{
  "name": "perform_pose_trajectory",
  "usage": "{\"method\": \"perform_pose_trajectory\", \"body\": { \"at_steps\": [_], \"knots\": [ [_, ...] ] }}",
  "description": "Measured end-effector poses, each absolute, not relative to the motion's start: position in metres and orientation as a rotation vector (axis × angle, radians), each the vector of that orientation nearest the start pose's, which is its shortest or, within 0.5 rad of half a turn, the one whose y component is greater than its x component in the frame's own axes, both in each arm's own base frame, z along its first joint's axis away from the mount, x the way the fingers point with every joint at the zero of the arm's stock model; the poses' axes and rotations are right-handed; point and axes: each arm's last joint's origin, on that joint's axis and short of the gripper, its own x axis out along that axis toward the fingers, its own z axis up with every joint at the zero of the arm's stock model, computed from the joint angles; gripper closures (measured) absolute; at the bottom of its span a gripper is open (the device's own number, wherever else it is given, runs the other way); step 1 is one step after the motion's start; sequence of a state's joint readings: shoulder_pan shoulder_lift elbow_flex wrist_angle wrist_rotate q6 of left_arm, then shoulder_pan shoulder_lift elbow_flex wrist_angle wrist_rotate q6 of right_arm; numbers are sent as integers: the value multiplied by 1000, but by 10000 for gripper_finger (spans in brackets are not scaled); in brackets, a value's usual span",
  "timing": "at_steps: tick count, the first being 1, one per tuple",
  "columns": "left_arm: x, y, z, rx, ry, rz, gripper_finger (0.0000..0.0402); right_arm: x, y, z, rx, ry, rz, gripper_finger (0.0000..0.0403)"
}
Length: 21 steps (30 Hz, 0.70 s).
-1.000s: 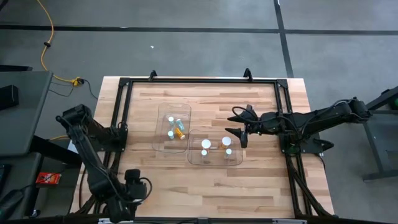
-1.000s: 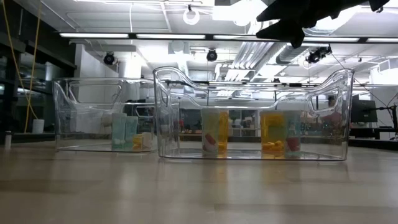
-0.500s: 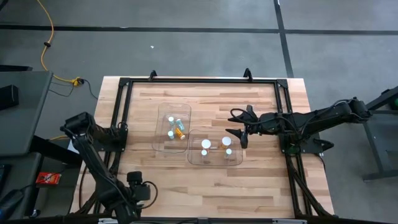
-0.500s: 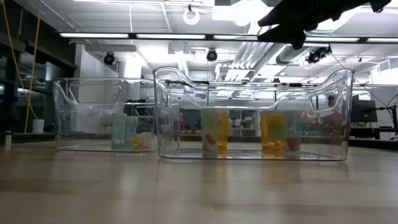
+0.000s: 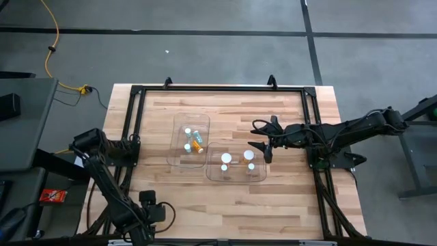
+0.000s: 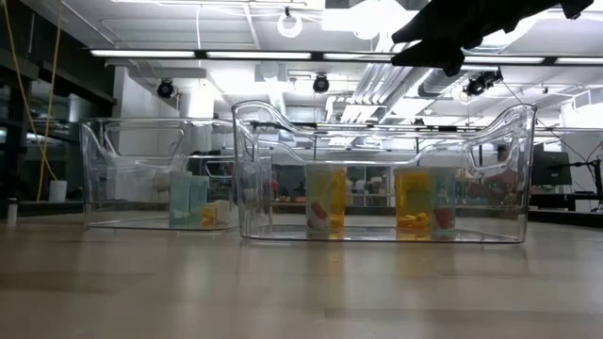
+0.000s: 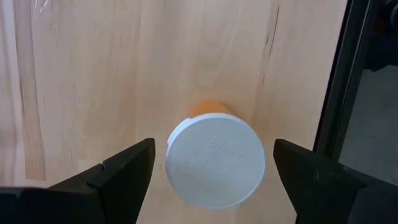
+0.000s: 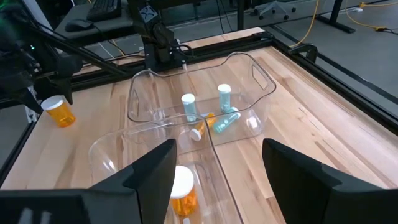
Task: Pick and place medicine bottles into bin by pill shape (circle, oval)
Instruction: Put the orange capsule bottle into the right transparent bin
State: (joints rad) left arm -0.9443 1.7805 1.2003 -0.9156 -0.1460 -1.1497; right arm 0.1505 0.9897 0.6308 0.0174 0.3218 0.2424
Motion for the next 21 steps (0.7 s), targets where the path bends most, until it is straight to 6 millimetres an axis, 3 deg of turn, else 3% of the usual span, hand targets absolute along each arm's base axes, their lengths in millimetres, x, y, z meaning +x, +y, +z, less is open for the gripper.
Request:
{"method": "perform_pose_trajectory", "body": {
  "at_steps": [6,14,18,21],
  "knots": [
    [191,-257,180,-149,1404,173,118,214,23,262,158,317,-210,171],
    [191,-255,181,-127,1413,160,208,213,23,260,156,336,-212,171],
    [193,-246,197,-130,1372,145,223,213,23,260,156,335,-211,171],
    [199,-229,222,-128,1229,154,223,213,24,260,159,337,-197,171]
  ]
}}
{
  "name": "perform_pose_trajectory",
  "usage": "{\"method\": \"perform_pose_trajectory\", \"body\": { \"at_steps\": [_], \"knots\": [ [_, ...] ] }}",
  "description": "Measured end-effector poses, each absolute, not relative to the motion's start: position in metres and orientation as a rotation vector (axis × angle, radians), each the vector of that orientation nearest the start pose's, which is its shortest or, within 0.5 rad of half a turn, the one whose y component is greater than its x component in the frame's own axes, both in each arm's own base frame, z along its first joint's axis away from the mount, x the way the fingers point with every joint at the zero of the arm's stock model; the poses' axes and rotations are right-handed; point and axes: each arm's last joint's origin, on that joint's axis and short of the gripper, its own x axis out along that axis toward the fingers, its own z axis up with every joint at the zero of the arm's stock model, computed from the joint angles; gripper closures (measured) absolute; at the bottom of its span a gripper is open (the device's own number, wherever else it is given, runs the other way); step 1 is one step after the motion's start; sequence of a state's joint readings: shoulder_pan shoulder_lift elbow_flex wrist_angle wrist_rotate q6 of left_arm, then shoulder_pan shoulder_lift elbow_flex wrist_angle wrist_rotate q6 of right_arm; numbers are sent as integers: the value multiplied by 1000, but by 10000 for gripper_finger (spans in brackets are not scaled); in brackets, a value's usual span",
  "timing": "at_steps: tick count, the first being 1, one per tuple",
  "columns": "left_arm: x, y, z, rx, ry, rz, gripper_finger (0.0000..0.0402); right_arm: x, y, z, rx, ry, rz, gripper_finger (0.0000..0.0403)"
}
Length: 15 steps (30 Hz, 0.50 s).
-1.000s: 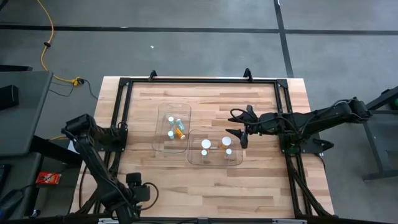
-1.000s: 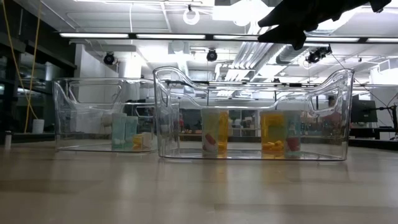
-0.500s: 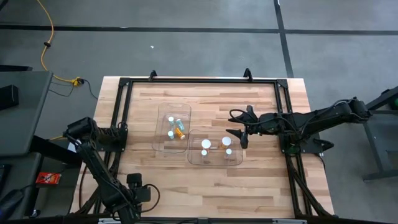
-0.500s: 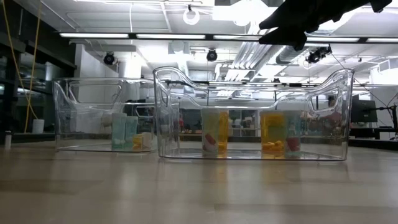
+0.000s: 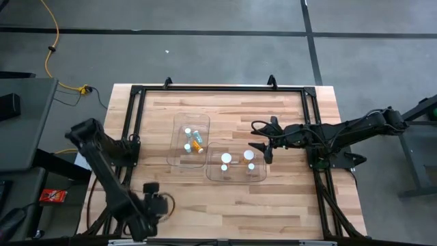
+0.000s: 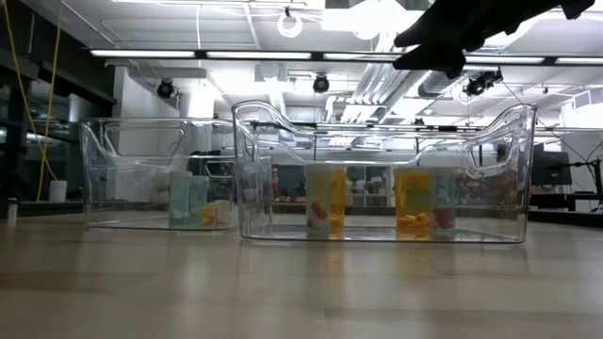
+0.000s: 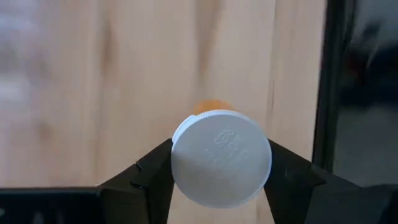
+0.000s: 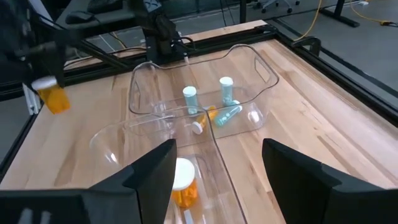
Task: Pick and place medicine bottles into bin by pill shape (circle, oval)
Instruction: Put the orange capsule bottle into the right transparent bin
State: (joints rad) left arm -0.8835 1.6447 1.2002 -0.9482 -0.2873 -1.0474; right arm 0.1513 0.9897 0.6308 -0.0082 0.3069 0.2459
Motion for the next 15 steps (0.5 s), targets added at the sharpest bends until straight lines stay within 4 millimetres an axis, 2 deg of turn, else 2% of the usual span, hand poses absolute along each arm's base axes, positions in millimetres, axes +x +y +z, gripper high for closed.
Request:
{"method": "perform_pose_trajectory", "body": {
  "at_steps": [3,10,12,15],
  "knots": [
    [207,-202,253,-123,1032,205,213,214,24,261,168,331,-174,171],
    [215,-121,329,-132,597,380,202,216,27,267,234,277,-84,171],
    [214,-101,345,-96,481,417,201,217,28,270,256,243,-67,171],
    [213,-74,354,-75,327,415,200,219,28,277,284,170,-56,171]
  ]
}}
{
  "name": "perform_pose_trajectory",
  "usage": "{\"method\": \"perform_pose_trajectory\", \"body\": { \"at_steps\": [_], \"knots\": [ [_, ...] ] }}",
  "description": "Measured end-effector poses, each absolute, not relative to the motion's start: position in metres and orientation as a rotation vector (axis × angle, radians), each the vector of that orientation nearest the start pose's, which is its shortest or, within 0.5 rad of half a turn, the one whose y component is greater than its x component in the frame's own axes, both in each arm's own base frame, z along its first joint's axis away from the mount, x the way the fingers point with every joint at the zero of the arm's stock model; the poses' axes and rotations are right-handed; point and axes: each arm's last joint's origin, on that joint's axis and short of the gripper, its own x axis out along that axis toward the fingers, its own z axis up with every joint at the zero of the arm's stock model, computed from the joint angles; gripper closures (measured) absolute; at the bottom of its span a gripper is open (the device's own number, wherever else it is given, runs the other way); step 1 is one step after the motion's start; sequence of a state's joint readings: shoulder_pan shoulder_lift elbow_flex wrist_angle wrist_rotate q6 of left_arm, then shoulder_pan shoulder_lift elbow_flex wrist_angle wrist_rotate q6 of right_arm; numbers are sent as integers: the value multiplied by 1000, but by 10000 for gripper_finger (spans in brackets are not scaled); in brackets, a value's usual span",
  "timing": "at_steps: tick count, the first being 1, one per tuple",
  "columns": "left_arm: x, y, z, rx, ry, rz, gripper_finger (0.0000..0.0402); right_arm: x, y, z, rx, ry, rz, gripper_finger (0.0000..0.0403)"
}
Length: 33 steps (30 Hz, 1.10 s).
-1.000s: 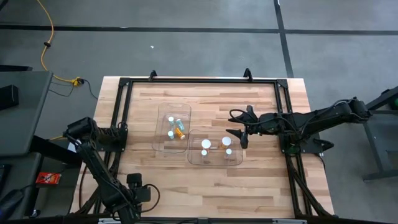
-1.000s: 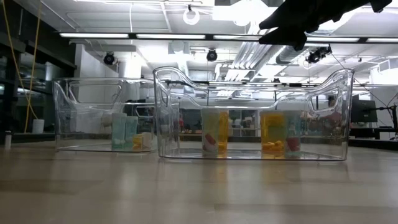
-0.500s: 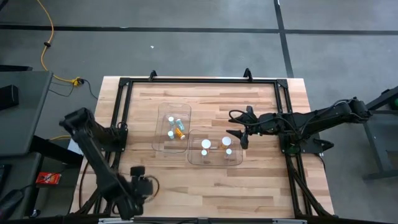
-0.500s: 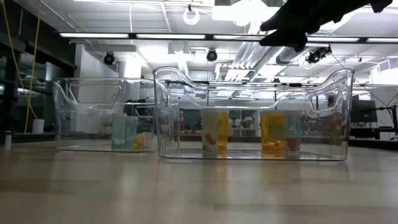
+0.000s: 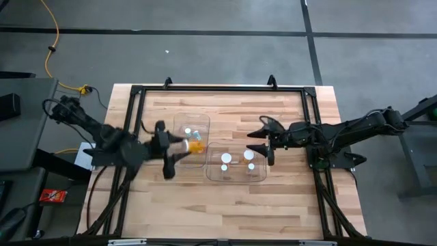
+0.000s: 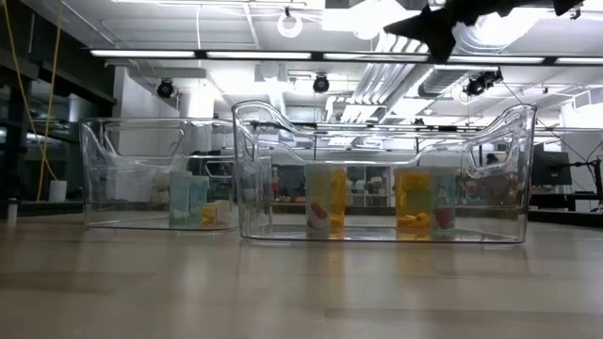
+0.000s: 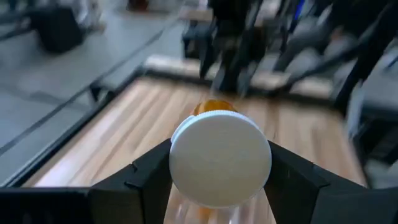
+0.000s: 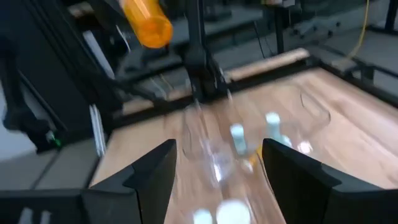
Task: Pick and place medicine bottles into bin by pill shape (circle, oval)
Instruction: Put the orange capsule bottle into the right transparent bin
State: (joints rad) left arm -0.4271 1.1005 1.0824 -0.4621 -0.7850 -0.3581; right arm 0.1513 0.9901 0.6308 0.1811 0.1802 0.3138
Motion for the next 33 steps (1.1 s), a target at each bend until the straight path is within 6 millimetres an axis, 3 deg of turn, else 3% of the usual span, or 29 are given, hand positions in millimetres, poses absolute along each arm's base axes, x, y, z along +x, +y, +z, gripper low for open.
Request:
{"method": "perform_pose_trajectory", "body": {
  "at_steps": [6,11,33],
  "knots": [
    [216,-35,329,-176,22,236,199,220,28,289,306,42,-47,171],
    [218,-21,307,-233,-41,245,198,220,28,292,287,19,-46,171],
    [234,-19,291,-315,37,286,198,220,29,292,226,17,-15,171]
  ]
}}
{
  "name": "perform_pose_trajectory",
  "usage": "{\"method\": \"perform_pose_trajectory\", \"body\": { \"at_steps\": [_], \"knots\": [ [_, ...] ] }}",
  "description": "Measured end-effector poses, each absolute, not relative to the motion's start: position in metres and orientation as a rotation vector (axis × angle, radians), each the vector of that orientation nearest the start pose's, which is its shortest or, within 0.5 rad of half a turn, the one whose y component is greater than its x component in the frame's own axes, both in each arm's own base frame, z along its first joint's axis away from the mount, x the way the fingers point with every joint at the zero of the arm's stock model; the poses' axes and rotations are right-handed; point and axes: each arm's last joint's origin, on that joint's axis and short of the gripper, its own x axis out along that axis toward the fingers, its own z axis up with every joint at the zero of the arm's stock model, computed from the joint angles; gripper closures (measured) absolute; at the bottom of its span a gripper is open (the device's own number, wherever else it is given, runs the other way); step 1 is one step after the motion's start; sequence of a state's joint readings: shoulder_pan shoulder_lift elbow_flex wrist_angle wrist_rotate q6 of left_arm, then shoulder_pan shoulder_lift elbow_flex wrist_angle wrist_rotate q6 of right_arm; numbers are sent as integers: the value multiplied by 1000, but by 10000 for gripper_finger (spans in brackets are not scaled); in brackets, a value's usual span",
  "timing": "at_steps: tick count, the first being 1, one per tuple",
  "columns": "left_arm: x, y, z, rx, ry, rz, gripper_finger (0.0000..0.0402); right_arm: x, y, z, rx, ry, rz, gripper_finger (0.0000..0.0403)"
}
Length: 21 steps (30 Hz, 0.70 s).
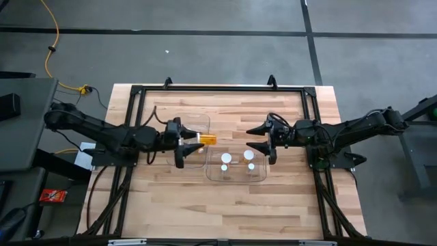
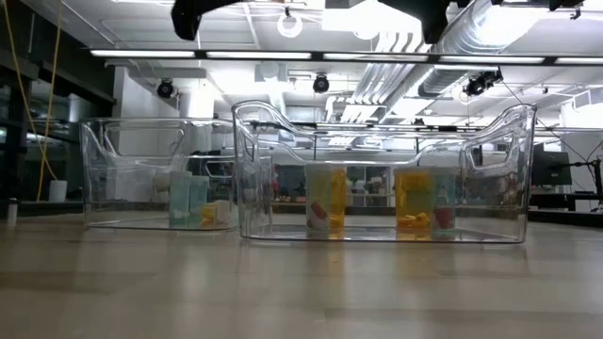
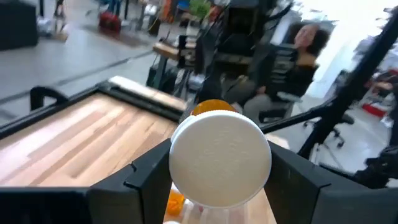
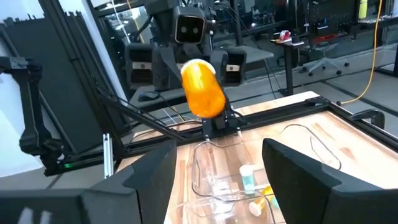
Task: Pick and place medicine bottles into bin by pill shape (circle, oval)
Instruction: Put the orange capsule bottle into the right transparent bin
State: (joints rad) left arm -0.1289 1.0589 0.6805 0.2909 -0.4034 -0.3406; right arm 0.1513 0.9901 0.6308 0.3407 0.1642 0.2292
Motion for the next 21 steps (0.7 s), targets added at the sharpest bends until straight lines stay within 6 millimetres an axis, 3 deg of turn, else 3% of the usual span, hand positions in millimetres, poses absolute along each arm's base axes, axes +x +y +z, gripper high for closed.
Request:
{"method": "perform_pose_trajectory", "body": {
  "at_steps": [5,10,14,21],
  "knots": [
    [264,-12,305,-257,207,272,198,220,29,293,259,16,-15,171],
    [306,-7,308,-126,556,199,198,220,29,293,259,13,-15,171],
    [331,-6,300,-7,820,147,198,220,29,293,259,15,-15,171],
    [354,-8,274,96,1070,79,198,220,29,293,259,16,-15,171]
  ]
}}
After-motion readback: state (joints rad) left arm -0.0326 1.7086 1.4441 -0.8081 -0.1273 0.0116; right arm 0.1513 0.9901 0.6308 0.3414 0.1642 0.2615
